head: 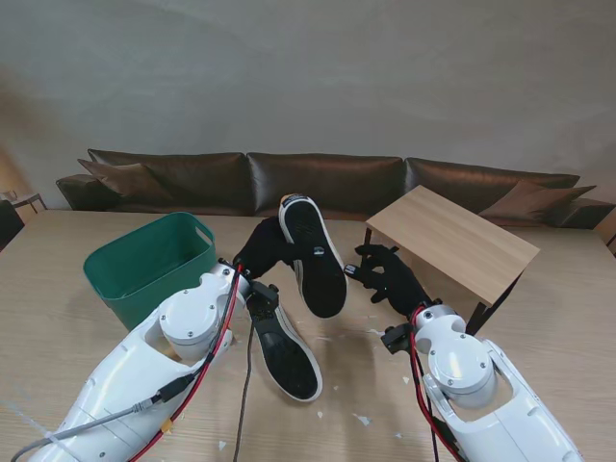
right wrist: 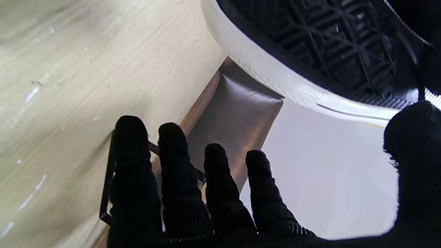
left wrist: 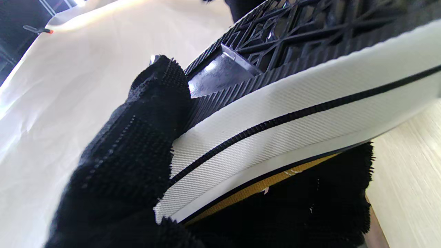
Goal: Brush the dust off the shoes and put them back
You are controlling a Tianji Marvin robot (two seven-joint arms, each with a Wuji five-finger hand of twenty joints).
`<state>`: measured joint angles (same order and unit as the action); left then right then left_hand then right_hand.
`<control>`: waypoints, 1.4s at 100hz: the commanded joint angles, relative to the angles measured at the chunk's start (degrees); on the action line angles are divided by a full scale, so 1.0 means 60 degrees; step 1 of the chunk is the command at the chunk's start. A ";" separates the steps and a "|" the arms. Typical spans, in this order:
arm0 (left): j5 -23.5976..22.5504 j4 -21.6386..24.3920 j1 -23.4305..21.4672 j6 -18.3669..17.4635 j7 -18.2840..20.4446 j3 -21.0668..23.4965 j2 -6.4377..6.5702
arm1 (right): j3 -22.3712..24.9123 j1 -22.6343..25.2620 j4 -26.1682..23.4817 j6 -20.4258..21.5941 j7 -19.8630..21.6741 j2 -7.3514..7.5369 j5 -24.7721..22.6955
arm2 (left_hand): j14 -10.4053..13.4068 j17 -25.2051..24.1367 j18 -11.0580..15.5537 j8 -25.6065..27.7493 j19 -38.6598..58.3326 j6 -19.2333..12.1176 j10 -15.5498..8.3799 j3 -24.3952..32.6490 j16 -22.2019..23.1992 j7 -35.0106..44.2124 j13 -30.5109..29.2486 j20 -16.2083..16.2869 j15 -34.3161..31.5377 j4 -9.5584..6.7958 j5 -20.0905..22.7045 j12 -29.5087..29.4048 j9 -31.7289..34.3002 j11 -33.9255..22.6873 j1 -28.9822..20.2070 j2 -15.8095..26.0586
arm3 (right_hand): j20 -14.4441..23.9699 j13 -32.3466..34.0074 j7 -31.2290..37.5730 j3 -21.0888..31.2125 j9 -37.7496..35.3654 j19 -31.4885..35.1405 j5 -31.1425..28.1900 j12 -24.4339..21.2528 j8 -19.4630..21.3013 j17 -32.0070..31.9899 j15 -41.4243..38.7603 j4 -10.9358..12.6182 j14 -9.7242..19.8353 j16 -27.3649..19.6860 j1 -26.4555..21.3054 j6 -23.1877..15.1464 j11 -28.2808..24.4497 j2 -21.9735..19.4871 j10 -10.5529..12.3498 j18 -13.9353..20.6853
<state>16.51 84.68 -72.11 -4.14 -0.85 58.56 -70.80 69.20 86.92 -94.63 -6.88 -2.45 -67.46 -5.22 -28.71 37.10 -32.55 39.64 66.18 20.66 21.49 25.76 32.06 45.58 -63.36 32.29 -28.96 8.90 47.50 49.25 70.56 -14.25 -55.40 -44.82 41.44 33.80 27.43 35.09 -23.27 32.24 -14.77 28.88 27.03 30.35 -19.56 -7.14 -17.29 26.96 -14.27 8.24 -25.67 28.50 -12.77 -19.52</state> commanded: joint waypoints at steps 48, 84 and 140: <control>0.0956 0.0087 0.0290 0.0413 0.0370 -0.0182 -0.0225 | -0.0955 0.0326 -0.0084 0.0478 -0.0799 -0.0289 0.0577 | 0.0892 0.0047 0.0658 0.0453 0.0358 -0.1041 -0.0460 0.1740 0.0468 0.1112 -0.0737 -0.0101 -0.1144 -0.0391 0.0258 0.0358 0.0255 -0.0508 -0.1807 0.1763 | 0.1118 0.1310 0.1649 -0.0774 -0.1694 0.0154 -0.1636 0.0525 0.0727 -0.2099 -0.1959 0.0245 0.0084 0.0715 -0.1693 -0.0145 -0.1551 0.0833 0.0269 0.0058; 0.0991 -0.0097 0.0272 0.0646 0.0078 -0.0138 -0.0321 | -0.1114 0.0677 -0.0025 0.1384 -0.2119 -0.0691 0.1514 | 0.0684 -0.0534 0.0554 0.0575 0.0324 -0.0862 -0.0332 0.1610 0.0616 0.0975 -0.0356 0.0008 -0.1128 -0.0433 0.0140 0.0522 -0.0009 -0.0475 -0.1850 0.1899 | -0.0036 0.6708 0.5957 0.5225 -0.7716 0.7041 -0.6759 0.2030 0.0536 0.0982 -0.6661 -0.1636 0.0519 0.1968 -0.2946 -0.0193 -0.2958 0.2125 0.0231 -0.0542; 0.0275 0.0109 -0.0128 0.1675 -0.0058 0.0153 -0.0213 | -0.0709 0.1206 -0.0564 0.1757 -0.2633 -0.0946 0.3768 | -0.0650 -0.4088 0.0494 -0.1197 -0.1514 -0.0531 0.0519 0.1318 0.1082 -0.5082 0.3369 0.1367 -0.0387 -0.0686 -0.0244 -0.2600 -0.2982 0.0454 0.0397 0.2844 | 0.1620 0.6729 0.5568 0.6681 -0.8761 0.9042 -0.7956 0.4354 0.4397 0.2406 -1.1299 -0.1578 -0.0463 0.3614 -0.3585 0.2219 -0.4218 0.1557 -0.1233 -0.1710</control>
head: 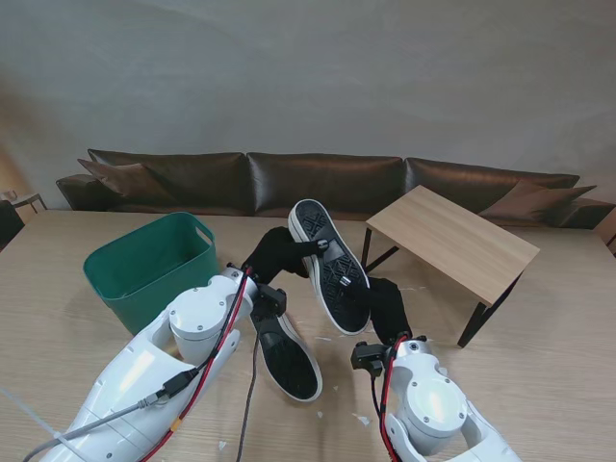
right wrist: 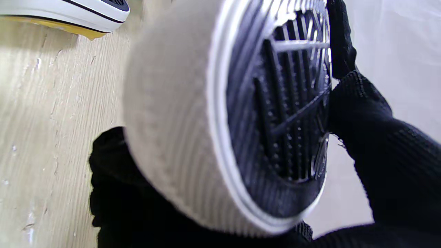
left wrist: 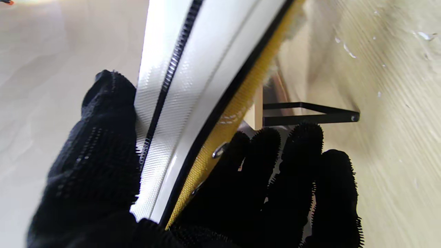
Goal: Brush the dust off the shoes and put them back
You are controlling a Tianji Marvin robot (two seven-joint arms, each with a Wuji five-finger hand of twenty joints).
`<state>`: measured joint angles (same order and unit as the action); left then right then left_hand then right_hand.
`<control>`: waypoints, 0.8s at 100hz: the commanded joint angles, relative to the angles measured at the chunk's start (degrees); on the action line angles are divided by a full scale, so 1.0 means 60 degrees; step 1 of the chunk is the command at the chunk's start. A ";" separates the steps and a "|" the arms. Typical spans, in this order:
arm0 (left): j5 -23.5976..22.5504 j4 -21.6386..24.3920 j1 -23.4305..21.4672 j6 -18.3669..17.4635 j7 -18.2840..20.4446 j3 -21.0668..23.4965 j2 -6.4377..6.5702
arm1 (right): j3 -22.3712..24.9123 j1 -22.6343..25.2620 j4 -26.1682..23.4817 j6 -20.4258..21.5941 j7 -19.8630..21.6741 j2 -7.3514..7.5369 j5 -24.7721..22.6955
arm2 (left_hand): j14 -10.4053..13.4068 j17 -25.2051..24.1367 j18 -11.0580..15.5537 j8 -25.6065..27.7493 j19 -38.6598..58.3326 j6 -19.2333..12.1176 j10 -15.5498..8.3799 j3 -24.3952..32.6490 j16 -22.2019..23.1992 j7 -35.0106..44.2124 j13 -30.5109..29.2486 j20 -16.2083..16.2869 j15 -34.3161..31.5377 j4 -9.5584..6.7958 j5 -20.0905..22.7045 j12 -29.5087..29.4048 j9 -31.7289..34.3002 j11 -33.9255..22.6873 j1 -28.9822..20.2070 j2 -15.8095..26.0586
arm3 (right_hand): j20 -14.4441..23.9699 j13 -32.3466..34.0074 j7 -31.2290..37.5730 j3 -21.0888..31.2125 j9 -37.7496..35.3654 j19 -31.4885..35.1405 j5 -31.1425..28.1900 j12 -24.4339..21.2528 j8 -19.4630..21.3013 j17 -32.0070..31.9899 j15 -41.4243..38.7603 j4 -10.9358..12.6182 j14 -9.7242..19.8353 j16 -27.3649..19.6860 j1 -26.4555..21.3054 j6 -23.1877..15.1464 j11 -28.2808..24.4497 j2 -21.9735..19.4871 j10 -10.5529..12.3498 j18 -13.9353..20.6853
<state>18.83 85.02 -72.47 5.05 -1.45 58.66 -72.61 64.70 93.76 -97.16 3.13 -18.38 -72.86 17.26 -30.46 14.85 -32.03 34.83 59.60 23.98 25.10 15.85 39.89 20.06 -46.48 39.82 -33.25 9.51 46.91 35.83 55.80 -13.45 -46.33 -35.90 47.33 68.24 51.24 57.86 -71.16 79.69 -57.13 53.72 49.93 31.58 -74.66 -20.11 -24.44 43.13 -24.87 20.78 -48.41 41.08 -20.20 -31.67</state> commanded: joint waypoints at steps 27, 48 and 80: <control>-0.0529 0.0263 -0.0366 0.0399 -0.0196 0.0476 0.0145 | 0.0110 -0.0033 0.0052 -0.0180 -0.0101 -0.0094 0.0002 | -0.0433 -0.1146 0.0654 -0.2556 -0.3453 -0.1779 0.0121 0.2594 -0.1981 -0.2411 0.2661 -0.0220 0.2887 -0.0817 -0.2061 -0.2454 -0.2637 0.1317 -0.0201 0.1508 | 0.0621 0.0982 0.1635 0.3227 -0.1081 0.1151 -0.1151 0.0231 0.0432 0.2540 -0.2254 0.0637 0.0739 0.1059 -0.1811 0.0135 -0.0172 -0.0098 -0.0062 0.0329; -0.0536 0.0272 -0.0475 0.0176 -0.0367 0.0655 0.0137 | 0.0163 -0.0075 0.0191 -0.0403 -0.0068 -0.0096 -0.0071 | -0.0379 -0.0786 0.0617 -0.3654 -0.5763 -0.2352 0.0270 0.2355 -0.2740 -0.2808 0.3333 -0.0265 0.3684 -0.0767 -0.2998 -0.3465 -0.3664 0.1667 0.0398 0.1483 | 0.0599 0.0986 0.1630 0.3144 -0.1073 0.1126 -0.1125 0.0283 0.0426 0.2609 -0.2197 0.0596 0.0798 0.1081 -0.1892 0.0159 -0.0068 -0.0150 -0.0087 0.0350; -0.0620 0.0345 -0.0542 0.0087 -0.0297 0.0820 0.0195 | 0.0240 -0.0065 0.0232 -0.0614 -0.0056 -0.0100 -0.0059 | -0.0374 -0.0456 0.0532 -0.4323 -0.7128 -0.1685 0.0385 0.2382 -0.3002 -0.3103 0.3553 0.0334 0.3911 -0.0731 -0.3665 -0.3854 -0.4094 0.1817 0.0850 0.1413 | 0.0564 0.0997 0.1634 0.3043 -0.1037 0.1067 -0.1063 0.0335 0.0457 0.2683 -0.2178 0.0552 0.0920 0.1121 -0.1930 0.0074 0.0021 -0.0174 -0.0051 0.0426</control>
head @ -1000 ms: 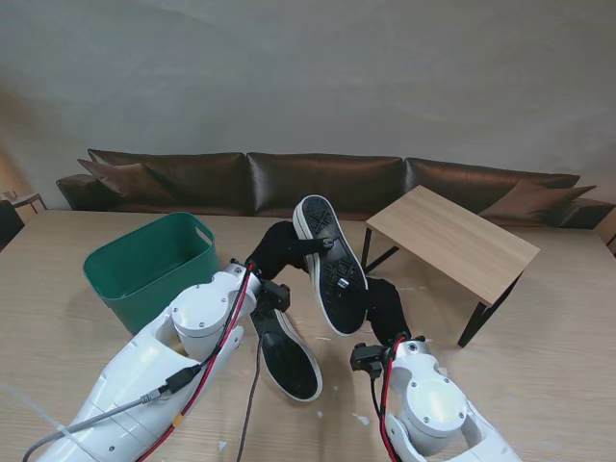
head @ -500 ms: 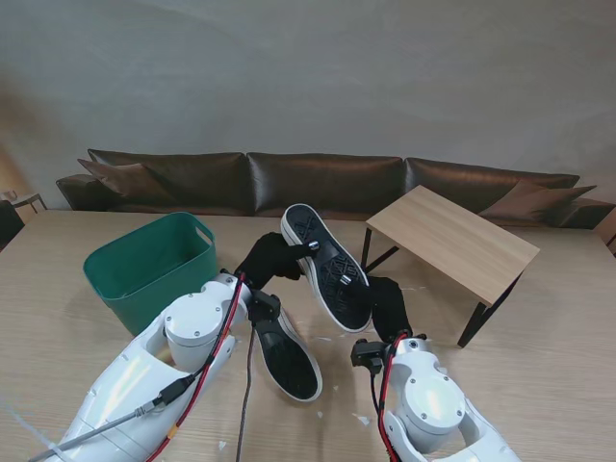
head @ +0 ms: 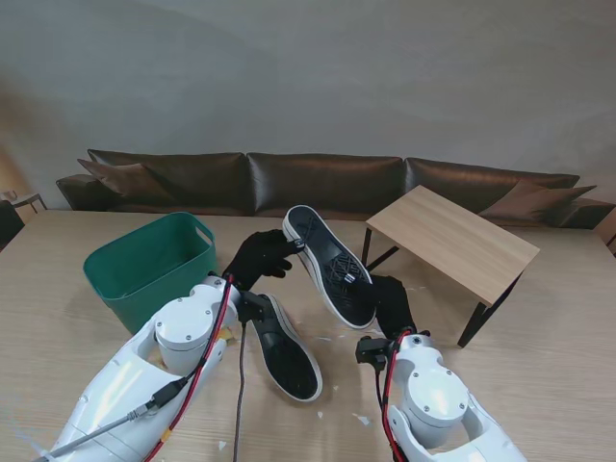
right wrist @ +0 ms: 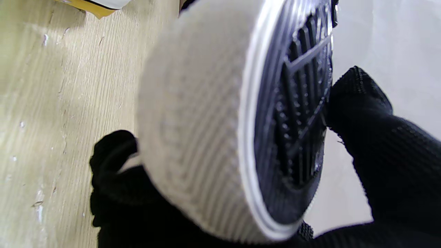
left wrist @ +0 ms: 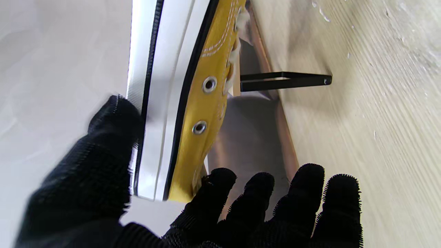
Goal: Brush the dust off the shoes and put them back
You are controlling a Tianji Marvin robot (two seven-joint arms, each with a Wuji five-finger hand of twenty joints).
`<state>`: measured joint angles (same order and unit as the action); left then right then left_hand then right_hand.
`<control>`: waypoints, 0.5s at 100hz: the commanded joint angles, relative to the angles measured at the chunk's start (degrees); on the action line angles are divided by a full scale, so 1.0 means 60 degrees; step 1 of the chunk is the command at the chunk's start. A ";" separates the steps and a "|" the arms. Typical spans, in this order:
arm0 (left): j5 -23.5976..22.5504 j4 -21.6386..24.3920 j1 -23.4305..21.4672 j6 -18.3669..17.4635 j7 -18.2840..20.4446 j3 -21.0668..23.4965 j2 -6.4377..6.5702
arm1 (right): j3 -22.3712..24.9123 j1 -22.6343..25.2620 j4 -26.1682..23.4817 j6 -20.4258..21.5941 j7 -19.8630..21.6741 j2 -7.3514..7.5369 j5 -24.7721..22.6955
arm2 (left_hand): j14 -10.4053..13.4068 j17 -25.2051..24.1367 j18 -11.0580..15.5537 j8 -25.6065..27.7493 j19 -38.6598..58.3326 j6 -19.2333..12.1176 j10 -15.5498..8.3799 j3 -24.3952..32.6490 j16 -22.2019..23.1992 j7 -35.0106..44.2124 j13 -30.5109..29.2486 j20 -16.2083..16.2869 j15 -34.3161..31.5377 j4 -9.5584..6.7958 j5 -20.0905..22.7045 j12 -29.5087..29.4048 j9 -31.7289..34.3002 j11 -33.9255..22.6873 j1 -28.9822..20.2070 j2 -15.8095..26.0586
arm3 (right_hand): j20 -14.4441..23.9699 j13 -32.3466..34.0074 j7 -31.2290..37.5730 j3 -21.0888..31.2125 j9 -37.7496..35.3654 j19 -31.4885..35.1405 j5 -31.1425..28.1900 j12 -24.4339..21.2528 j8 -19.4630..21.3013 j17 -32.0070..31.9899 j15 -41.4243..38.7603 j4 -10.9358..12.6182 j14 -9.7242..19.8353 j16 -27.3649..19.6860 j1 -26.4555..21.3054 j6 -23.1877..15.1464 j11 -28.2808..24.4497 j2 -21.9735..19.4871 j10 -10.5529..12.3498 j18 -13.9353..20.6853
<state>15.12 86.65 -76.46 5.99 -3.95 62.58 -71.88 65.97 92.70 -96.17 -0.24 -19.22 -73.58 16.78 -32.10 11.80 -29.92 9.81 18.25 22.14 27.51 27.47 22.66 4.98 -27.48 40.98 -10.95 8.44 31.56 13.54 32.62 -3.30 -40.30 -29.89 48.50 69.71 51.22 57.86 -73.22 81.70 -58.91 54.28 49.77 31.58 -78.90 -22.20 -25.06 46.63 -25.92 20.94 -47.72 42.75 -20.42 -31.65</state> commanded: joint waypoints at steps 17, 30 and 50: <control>-0.0004 0.0129 0.0086 -0.0086 0.0254 0.0249 0.0121 | 0.0027 0.0129 0.0042 -0.0200 -0.0026 -0.0004 -0.0045 | -0.0116 -0.0043 0.0160 -0.0309 -0.0416 -0.1071 0.0010 0.0451 -0.0248 -0.0740 0.0569 0.0102 0.0337 -0.0547 -0.1395 -0.0190 -0.0446 0.0181 -0.0018 0.0394 | 0.0392 0.0748 0.1643 0.3102 -0.0723 0.0735 -0.0811 0.0268 0.0467 0.2734 -0.1479 0.0920 0.1014 0.0582 -0.1741 0.0026 -0.0049 -0.0357 -0.0016 0.0466; -0.0257 0.0357 -0.0116 -0.0130 0.0183 0.0406 0.0174 | 0.0040 0.0128 0.0067 -0.0362 -0.0169 -0.0038 -0.0130 | -0.0126 -0.0027 0.0140 -0.0365 -0.0507 -0.1220 0.0038 0.0443 -0.0326 -0.0712 0.0617 0.0050 0.0385 -0.0541 -0.1363 -0.0252 -0.0580 0.0221 0.0017 0.0425 | 0.0396 0.0751 0.1644 0.3122 -0.0737 0.0724 -0.0821 0.0274 0.0458 0.2766 -0.1483 0.0931 0.1020 0.0596 -0.1743 0.0036 -0.0031 -0.0350 -0.0026 0.0446; -0.1008 0.0800 -0.0608 -0.0281 -0.0019 0.0749 0.0293 | 0.0087 0.0105 0.0235 -0.0533 -0.0255 -0.0067 -0.0215 | -0.0136 0.0055 0.0106 -0.0388 -0.0557 -0.1271 0.0062 0.0392 -0.0399 -0.0589 0.0578 -0.0003 0.0379 -0.0532 -0.1137 -0.0350 -0.0592 0.0235 0.0039 0.0501 | 0.0417 0.0752 0.1644 0.3105 -0.0737 0.0704 -0.0824 0.0292 0.0456 0.2781 -0.1491 0.0942 0.1026 0.0616 -0.1761 0.0039 -0.0017 -0.0370 -0.0023 0.0410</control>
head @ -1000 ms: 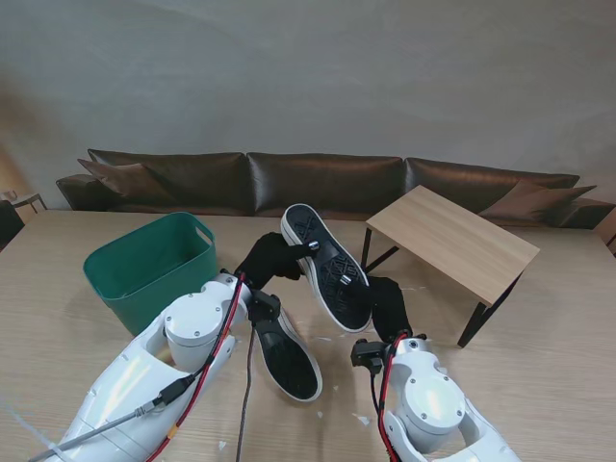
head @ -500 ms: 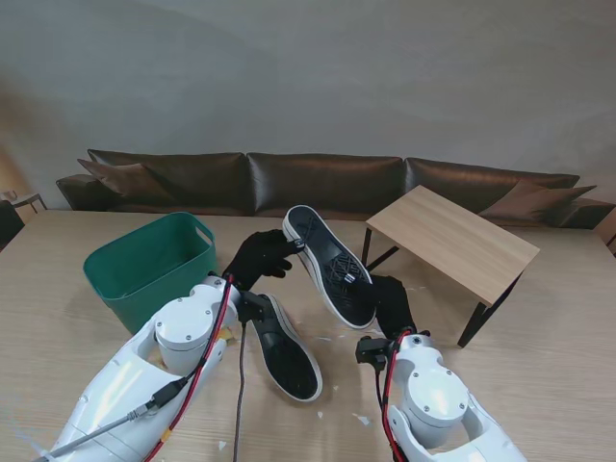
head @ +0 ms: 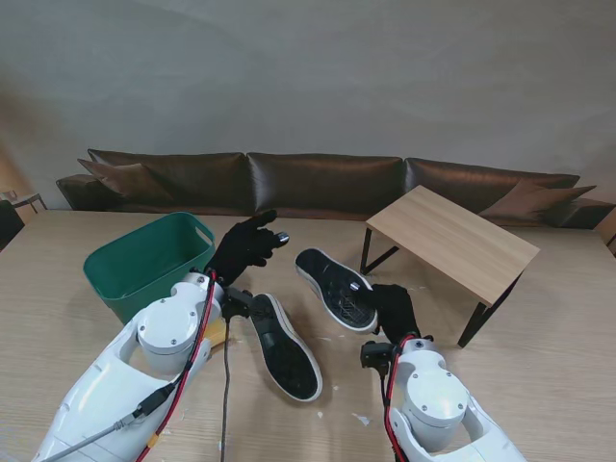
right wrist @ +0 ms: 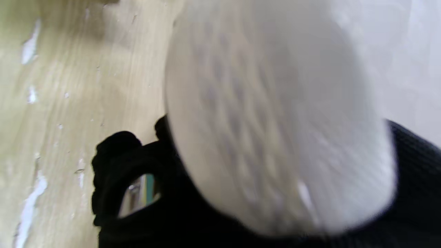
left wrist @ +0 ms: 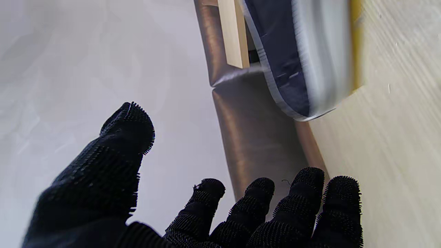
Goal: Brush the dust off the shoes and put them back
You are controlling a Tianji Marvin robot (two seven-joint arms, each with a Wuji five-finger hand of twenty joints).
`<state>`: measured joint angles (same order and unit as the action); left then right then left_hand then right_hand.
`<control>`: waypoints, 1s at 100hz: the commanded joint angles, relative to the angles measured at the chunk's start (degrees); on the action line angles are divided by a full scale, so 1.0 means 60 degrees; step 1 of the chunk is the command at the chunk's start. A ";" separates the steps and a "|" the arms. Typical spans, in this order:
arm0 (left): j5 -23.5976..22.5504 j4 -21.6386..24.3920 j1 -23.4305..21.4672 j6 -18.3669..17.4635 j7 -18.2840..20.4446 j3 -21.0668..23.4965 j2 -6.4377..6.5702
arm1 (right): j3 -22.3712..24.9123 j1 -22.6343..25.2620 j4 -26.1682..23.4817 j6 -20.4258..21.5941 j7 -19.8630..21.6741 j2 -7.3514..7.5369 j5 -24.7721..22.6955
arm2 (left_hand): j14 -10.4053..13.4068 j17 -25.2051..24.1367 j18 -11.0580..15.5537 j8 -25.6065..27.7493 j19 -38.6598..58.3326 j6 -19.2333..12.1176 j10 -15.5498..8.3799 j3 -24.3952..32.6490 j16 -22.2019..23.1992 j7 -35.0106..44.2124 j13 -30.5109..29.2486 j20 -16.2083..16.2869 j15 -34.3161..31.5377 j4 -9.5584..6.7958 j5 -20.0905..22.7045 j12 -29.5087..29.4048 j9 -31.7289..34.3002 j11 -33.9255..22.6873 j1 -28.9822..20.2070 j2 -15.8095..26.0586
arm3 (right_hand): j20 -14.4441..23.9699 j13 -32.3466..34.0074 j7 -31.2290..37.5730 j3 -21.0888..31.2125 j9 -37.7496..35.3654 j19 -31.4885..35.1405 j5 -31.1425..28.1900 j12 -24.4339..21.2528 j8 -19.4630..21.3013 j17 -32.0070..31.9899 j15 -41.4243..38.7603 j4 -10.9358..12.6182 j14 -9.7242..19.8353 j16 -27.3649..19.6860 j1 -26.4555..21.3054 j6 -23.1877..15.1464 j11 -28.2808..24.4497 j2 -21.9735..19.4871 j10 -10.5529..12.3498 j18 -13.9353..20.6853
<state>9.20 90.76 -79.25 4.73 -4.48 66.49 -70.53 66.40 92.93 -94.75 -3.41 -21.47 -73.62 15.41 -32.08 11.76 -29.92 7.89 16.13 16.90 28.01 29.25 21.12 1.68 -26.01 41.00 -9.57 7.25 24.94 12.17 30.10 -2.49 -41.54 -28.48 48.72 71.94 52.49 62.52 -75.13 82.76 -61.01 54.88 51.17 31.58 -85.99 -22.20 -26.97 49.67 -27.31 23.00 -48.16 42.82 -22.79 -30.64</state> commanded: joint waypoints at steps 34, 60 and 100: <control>-0.0617 0.0374 -0.0730 -0.0291 -0.0262 0.0339 0.0119 | -0.0174 -0.0020 0.0414 -0.0361 -0.0324 -0.0187 -0.0437 | -0.0142 0.0090 0.0121 -0.0004 -0.0231 -0.0452 -0.0005 0.0010 -0.0197 0.0180 0.0314 -0.0058 0.0133 -0.0345 0.0419 -0.0141 0.0029 0.0030 0.0076 0.0369 | 0.0411 0.0384 0.1421 0.2296 -0.0386 0.0510 -0.0445 0.0213 0.0230 0.2783 -0.0283 0.0919 0.1394 0.0111 -0.1514 -0.0316 0.0076 -0.0438 0.0397 0.0249; -0.1039 0.0472 -0.1032 -0.0341 -0.0387 0.0408 0.0159 | -0.0385 -0.0131 0.0839 -0.0670 -0.0651 -0.0281 -0.0976 | 0.0014 -0.0080 0.0312 0.0190 -0.0261 -0.0462 -0.0342 -0.0083 -0.0210 0.0412 0.0451 -0.0059 0.0170 -0.0365 0.0767 -0.0042 0.0182 -0.0060 -0.0079 0.0495 | 0.0414 0.0379 0.1402 0.2256 -0.0336 0.0488 -0.0382 0.0210 0.0223 0.2763 -0.0226 0.0899 0.1406 0.0091 -0.1511 -0.0347 0.0100 -0.0455 0.0405 0.0264; -0.1745 0.0585 -0.1427 -0.0094 -0.0141 0.0392 0.0312 | -0.0716 -0.0184 0.1318 -0.1512 -0.0285 -0.0064 -0.2879 | 0.0080 -0.0335 0.0453 0.0964 -0.0255 -0.0302 -0.0472 -0.0381 -0.0132 0.0945 0.0535 0.0078 0.0224 -0.0417 0.1648 0.0334 0.0656 -0.0222 -0.0354 0.0739 | 0.0384 0.0395 0.1378 0.2252 -0.0329 0.0517 -0.0322 0.0080 0.0045 0.2822 -0.0124 0.0890 0.1527 0.0039 -0.1339 -0.0570 0.0142 -0.0451 0.0542 0.0408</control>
<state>-1.43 94.03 -87.32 3.56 -7.06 68.96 -68.86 62.37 91.40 -86.95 -11.89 -24.46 -74.29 -2.15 -31.98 10.37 -29.56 13.00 16.04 16.10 26.35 28.01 20.48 6.99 -24.97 40.98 -9.39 6.65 33.79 13.44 33.41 -3.68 -42.31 -25.70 48.94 72.41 51.74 64.64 -75.32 82.76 -60.70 54.81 48.91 31.58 -86.03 -22.18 -26.55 49.80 -27.14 22.66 -45.54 42.82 -22.65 -30.43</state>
